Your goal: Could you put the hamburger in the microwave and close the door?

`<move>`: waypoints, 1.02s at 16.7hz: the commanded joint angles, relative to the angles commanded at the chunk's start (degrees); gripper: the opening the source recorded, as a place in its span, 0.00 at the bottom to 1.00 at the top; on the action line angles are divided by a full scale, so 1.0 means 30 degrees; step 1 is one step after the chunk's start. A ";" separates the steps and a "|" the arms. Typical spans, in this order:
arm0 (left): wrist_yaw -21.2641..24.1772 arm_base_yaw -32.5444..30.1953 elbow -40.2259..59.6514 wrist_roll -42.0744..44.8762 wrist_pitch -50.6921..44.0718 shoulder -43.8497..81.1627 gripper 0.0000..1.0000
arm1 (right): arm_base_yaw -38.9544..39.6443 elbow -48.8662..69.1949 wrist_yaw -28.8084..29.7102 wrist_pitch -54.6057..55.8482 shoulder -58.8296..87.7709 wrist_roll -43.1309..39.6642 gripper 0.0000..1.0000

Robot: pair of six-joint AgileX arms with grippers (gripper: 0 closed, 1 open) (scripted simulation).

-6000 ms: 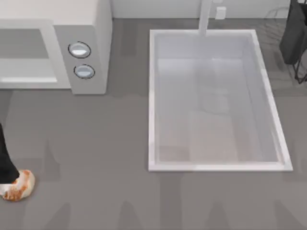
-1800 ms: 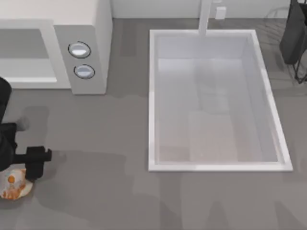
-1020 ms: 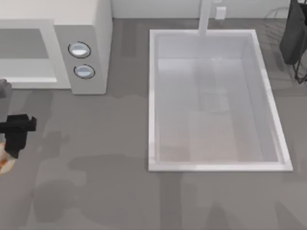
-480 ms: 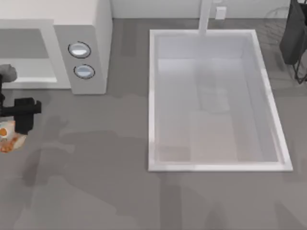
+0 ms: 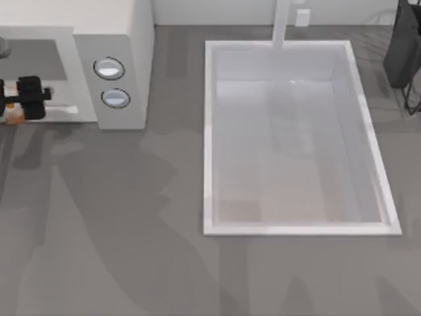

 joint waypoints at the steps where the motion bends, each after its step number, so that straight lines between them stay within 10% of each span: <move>1: 0.0219 0.0230 -0.0226 0.0200 0.2203 0.0494 0.00 | 0.0000 0.0000 0.0000 0.0000 0.0000 0.0000 1.00; 8: 0.1600 0.1651 -0.2186 0.1447 1.3281 0.3359 0.00 | 0.0000 0.0000 0.0000 0.0000 0.0000 0.0000 1.00; 17: 0.1933 0.1932 -0.2682 0.1770 1.5199 0.4367 0.00 | 0.0000 0.0000 0.0000 0.0000 0.0000 0.0000 1.00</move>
